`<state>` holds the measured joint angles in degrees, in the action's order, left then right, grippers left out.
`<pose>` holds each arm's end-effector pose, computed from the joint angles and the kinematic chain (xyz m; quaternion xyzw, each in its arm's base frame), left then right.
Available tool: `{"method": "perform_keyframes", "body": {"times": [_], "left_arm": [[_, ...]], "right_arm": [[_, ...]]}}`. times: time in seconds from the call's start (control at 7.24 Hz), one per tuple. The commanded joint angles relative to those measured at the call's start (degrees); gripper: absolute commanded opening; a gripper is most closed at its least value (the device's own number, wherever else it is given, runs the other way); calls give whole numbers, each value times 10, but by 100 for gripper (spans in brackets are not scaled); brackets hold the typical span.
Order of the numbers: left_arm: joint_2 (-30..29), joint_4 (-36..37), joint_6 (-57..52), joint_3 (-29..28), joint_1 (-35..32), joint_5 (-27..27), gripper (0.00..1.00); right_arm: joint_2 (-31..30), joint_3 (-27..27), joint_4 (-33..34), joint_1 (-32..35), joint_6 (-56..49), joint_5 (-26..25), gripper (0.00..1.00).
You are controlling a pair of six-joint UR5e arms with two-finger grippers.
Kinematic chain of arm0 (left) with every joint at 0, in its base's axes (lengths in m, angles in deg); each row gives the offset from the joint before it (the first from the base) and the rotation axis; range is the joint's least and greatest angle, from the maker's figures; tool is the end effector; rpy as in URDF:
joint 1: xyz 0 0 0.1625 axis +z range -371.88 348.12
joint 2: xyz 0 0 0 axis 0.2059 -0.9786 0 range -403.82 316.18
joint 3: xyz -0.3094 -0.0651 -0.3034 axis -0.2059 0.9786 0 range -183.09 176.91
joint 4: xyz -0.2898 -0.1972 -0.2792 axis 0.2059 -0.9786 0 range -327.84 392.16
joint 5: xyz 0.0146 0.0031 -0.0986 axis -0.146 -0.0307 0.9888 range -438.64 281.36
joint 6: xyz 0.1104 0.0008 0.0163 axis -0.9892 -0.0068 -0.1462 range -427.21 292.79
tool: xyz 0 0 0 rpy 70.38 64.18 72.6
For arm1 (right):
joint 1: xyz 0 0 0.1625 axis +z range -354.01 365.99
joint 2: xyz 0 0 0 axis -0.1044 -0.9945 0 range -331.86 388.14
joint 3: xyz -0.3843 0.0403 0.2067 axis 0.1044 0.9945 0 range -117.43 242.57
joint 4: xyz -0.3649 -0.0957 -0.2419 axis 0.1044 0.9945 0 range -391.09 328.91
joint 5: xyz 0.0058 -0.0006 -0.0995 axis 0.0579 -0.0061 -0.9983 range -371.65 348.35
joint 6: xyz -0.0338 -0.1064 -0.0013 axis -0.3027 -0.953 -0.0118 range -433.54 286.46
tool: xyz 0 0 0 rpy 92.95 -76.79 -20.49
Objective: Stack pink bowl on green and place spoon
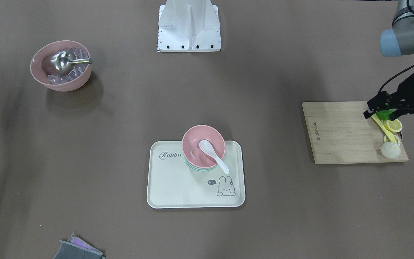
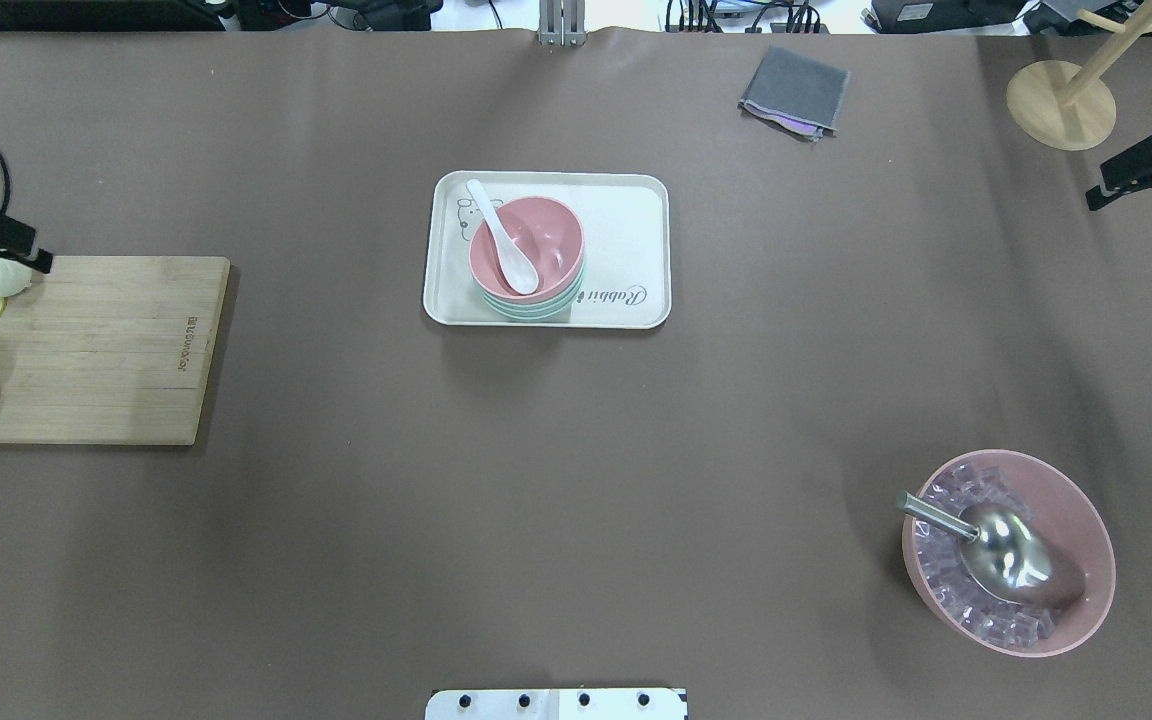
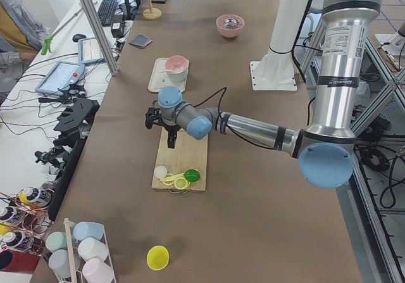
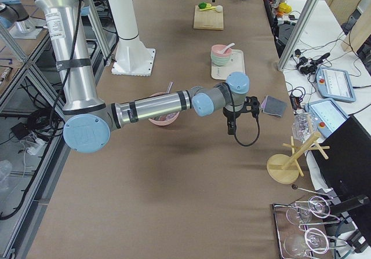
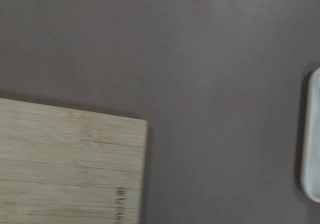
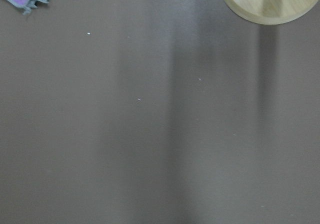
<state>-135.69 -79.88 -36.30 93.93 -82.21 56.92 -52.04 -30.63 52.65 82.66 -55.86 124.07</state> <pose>0.1390 -0.5479 0.5502 0.0629 0.4424 0.0157 0.8945 -0.0891 -0.6072 0.5386 0.0463 -0.4103 -0.0305 0.9103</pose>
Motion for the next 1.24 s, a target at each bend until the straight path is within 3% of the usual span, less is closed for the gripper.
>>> {"method": "perform_keyframes", "body": {"times": [0.0,0.28,0.69,0.97,1.11], "left_arm": [[20,74,-217,-35,-85,1,98],[15,153,-349,-49,-142,0,98],[23,158,-353,-50,-147,-4,98],[4,241,-354,-37,-156,-4,98],[9,242,-354,-35,-159,-2,98]], "right_arm": [[-1,34,78,51,-175,-2,100],[-1,67,77,60,-207,8,100],[-14,68,71,62,-220,8,100],[-15,62,70,62,-220,13,100],[-13,62,70,61,-220,11,100]]}}
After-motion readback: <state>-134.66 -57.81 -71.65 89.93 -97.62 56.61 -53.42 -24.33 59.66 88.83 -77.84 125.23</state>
